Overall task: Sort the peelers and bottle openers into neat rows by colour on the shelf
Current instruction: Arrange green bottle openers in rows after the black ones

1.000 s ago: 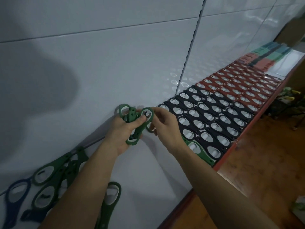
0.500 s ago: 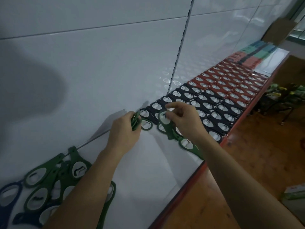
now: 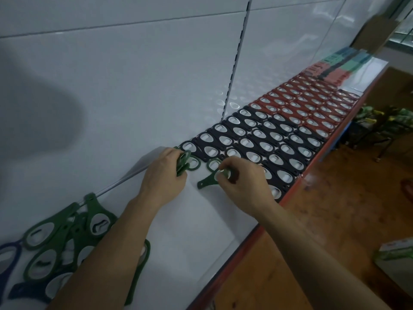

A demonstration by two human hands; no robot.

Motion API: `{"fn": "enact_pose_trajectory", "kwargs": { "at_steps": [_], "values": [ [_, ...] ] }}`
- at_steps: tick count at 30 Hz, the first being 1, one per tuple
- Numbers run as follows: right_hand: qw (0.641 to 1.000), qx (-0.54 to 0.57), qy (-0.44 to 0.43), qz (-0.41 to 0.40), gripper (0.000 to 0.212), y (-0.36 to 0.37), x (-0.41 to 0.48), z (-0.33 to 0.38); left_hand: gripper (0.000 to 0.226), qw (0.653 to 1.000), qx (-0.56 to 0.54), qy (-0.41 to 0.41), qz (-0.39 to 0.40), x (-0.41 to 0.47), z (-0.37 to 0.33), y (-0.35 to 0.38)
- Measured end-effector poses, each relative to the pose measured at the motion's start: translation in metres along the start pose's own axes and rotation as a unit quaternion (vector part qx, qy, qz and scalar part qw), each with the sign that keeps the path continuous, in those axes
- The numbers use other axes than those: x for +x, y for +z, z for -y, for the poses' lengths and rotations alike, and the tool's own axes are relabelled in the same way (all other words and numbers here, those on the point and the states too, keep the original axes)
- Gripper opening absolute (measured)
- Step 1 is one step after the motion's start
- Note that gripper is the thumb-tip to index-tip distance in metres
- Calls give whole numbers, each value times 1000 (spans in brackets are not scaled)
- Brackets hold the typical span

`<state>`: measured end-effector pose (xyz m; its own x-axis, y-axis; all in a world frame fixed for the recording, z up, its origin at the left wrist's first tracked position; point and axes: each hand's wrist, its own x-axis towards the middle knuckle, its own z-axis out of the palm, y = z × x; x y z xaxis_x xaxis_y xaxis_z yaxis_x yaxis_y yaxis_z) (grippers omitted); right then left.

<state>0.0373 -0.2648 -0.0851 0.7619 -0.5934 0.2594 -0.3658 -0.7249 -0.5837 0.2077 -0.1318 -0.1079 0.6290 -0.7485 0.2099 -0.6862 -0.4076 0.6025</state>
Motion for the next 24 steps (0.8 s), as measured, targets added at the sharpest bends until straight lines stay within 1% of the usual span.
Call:
{"fn": "enact_pose_trajectory", "kwargs": {
  "at_steps": [3, 5, 7, 9, 12, 14, 17, 24],
  "values": [
    [996, -77, -25, -24, 24, 2, -14, 1, 27, 999, 34, 28, 24, -1, 2, 2],
    [994, -104, -27, -19, 30, 2, -15, -1, 30, 998, 47, 37, 29, -2, 2, 2],
    [995, -86, -47, -3, 27, 3, -14, -3, 29, 998, 48, 41, 26, -2, 2, 3],
    [994, -57, -87, 35, 19, 5, -12, -4, 29, 998, 48, 43, 25, -2, 3, 3],
    [986, -75, -119, 88, 24, 13, -13, -5, 29, 997, 61, 40, 29, -2, 3, 4],
    [987, -78, -111, 85, 28, 19, -13, -5, 29, 996, 71, 40, 38, -2, 2, 4],
    [990, -74, -98, 64, 26, 24, -15, -5, 27, 995, 81, 38, 49, -1, 2, 4],
    [996, -46, -54, 47, 27, 32, -16, -7, 28, 996, 70, 26, 55, 0, 1, 2]
  ]
}}
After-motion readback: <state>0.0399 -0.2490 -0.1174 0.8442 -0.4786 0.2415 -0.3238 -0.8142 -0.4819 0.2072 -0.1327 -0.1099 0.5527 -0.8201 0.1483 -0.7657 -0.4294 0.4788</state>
